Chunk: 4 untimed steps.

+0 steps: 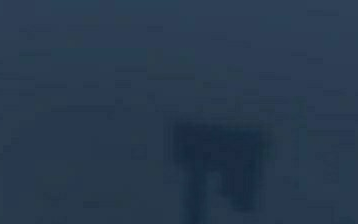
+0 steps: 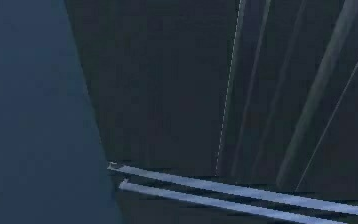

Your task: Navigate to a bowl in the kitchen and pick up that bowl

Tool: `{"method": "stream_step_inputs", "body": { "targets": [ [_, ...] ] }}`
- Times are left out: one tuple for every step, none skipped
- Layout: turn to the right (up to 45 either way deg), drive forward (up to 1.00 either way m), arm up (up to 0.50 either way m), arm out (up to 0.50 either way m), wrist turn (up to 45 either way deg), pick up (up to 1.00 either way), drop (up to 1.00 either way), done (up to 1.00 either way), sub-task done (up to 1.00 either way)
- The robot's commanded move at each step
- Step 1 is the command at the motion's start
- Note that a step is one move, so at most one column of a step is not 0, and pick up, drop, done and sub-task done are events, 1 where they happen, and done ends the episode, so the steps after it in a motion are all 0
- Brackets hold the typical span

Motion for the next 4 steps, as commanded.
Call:
{"method": "stream_step_inputs", "body": {
  "targets": [
    [-45.0,0.00,0.00,0.00,0.0,0.00,0.00,0.00,0.00],
    [-45.0,0.00,0.00,0.00,0.0,0.00,0.00,0.00,0.00],
    [-45.0,0.00,0.00,0.00,0.0,0.00,0.00,0.00,0.00],
    [-24.0,0.00,0.00,0.00,0.0,0.00,0.00,0.00,0.00]
  ]
}}
